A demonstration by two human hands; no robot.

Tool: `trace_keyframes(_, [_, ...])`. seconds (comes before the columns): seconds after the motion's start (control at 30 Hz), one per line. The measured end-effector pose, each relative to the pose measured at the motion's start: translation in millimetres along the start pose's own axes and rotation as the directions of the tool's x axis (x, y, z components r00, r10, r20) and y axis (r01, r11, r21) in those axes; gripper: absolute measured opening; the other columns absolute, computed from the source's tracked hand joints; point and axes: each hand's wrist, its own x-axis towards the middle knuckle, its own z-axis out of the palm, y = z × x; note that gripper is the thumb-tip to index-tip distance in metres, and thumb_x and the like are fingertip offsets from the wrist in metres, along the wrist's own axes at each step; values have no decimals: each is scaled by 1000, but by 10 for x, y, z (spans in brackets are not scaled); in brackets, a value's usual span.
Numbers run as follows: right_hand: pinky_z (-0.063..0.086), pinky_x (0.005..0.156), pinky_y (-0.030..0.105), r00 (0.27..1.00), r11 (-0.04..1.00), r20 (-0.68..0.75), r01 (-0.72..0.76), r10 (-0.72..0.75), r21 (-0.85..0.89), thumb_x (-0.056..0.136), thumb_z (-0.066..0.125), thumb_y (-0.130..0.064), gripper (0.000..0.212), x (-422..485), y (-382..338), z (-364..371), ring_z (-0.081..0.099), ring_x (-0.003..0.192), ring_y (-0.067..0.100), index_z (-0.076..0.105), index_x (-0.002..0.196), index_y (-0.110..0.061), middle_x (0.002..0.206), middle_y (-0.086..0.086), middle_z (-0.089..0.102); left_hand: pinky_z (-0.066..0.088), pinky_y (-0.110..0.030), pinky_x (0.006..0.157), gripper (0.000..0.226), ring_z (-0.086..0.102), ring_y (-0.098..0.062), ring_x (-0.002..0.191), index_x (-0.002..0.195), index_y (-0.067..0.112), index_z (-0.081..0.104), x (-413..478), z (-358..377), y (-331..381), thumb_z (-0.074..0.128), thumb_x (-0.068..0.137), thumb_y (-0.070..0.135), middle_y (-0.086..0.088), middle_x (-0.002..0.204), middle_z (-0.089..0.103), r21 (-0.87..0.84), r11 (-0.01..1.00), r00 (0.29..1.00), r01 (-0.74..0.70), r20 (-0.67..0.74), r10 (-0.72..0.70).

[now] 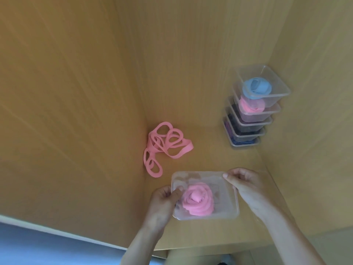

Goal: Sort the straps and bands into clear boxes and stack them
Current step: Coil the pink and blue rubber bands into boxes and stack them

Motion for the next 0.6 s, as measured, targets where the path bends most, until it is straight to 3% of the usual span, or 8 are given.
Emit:
trace_keyframes(0.1, [43, 60, 17, 995, 1000, -96, 22, -23, -10, 90, 75, -17, 12, 101, 127, 123, 50, 55, 1, 72, 80, -10, 69, -1, 63, 32, -22, 55, 37, 39, -14, 57, 63, 12, 53, -5, 13, -58, 66, 96, 21, 0, 58, 48, 191, 981, 999, -32, -6, 34])
trace_keyframes(0.2, [41, 56, 12, 983, 987, -149, 85, -106, -138, 91, 74, -18, 15, 185, 272, 183, 48, 56, 2, 69, 79, -12, 67, -1, 57, 26, -20, 49, 45, 30, -9, 54, 61, 19, 40, 2, 23, -118, 63, 96, 34, 13, 53, 36, 384, 919, 993, -86, -41, 110])
trace_keyframes(0.33, [40, 55, 13, 969, 968, -183, 123, -164, -217, 91, 73, -20, 17, 230, 446, 247, 43, 55, 4, 65, 78, -15, 65, -3, 50, 27, -28, 48, 51, 33, -14, 52, 60, 16, 37, 39, -11, -192, 48, 99, 48, 8, 49, 40, 595, 798, 980, -93, -86, 178])
trace_keyframes(0.5, [41, 62, 17, 943, 927, -209, 182, -260, -329, 92, 71, -18, 13, 244, 560, 333, 53, 66, 14, 62, 83, -19, 75, 0, 56, 31, -33, 53, 52, 40, -20, 55, 61, 16, 40, 106, -18, -253, 43, 101, 48, 3, 51, 43, 653, 756, 978, -48, -122, 167])
trace_keyframes(0.6, [39, 64, 18, 935, 895, -204, 189, -290, -404, 92, 70, -22, 11, 240, 595, 358, 55, 74, 9, 59, 90, -24, 84, -6, 55, 33, -34, 55, 41, 41, -15, 54, 66, 19, 39, 133, 1, -288, 48, 99, 41, 5, 54, 45, 627, 779, 977, -9, -161, 141])
